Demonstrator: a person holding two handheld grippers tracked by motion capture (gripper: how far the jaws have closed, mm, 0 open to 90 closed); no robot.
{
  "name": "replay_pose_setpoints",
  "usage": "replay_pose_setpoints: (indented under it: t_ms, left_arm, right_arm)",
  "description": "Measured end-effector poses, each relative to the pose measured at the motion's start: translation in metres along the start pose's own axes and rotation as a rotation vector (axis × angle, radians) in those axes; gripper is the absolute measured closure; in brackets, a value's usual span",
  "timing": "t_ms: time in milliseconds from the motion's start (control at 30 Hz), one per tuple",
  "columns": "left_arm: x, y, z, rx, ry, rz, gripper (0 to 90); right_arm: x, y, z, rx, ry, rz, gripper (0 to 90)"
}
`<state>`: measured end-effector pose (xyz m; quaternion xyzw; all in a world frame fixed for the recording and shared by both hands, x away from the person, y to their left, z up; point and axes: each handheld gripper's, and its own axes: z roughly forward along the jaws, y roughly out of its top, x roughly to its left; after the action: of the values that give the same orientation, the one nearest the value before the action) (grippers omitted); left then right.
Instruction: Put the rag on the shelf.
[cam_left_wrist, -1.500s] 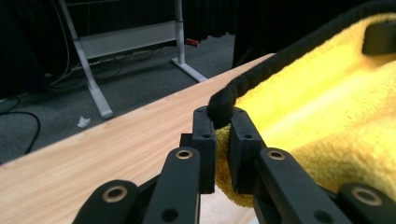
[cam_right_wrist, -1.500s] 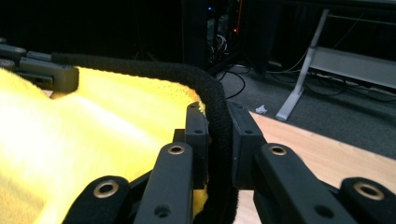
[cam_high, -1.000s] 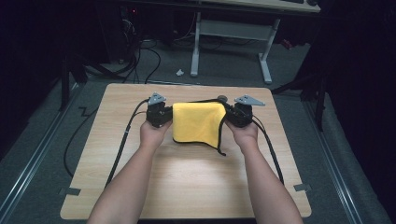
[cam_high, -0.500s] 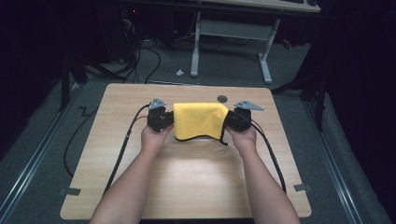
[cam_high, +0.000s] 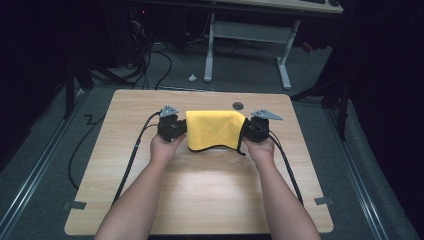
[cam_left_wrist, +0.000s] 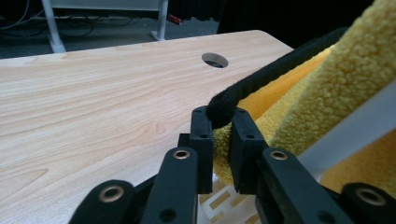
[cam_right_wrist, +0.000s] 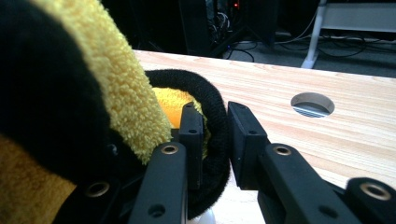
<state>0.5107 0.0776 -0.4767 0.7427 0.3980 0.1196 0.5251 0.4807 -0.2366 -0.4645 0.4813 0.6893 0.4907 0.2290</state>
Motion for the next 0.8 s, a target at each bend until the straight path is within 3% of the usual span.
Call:
replay_pose_setpoints:
  t_ms: [100,200,800]
  left_arm:
    - [0.002,0.002,-0.003,0.0,0.015,-0.01,73.5]
    - [0.006,0.003,-0.007,-0.012,0.022,-0.029,73.6]
    - [0.004,0.009,-0.015,-0.028,0.053,0.007,74.6]
  right_arm:
    - [-0.002,0.002,-0.001,-0.003,-0.016,0.01,71.3]
    - [-0.005,0.005,-0.005,-0.013,-0.021,0.01,69.3]
    - [-0.011,0.017,-0.016,-0.047,-0.043,0.008,61.8]
